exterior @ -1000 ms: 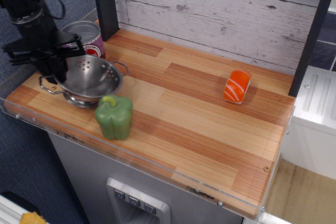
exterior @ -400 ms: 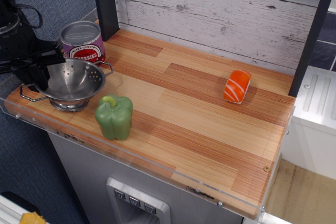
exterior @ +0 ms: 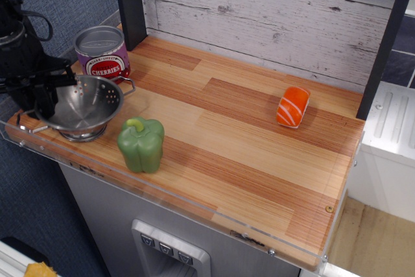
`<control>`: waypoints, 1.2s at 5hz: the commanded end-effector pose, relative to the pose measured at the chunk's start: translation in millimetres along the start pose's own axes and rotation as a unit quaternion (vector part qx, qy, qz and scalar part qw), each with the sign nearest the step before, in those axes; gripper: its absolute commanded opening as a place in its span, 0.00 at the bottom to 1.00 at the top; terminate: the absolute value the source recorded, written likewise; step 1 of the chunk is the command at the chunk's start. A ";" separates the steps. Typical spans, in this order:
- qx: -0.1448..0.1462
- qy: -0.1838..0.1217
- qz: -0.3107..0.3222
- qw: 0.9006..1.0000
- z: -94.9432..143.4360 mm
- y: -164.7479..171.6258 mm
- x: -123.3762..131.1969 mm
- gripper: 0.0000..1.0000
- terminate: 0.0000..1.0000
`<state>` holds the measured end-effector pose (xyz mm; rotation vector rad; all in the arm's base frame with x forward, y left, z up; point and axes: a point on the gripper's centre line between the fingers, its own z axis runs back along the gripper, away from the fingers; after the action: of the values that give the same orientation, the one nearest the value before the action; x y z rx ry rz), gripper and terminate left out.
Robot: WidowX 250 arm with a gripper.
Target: Bring the silver dish to the corner next to the green pepper.
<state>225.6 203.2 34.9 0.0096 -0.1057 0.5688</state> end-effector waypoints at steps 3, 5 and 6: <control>0.033 -0.048 0.012 0.998 37.3 1.6 5.4 1.00 0.00; 0.070 -0.061 0.017 0.996 80.9 -9.4 10.7 1.00 0.00; 0.057 -0.106 -0.048 0.992 96.3 -35.5 32.8 1.00 0.00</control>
<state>266.0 187.5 119.1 0.1642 -0.2252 0.4791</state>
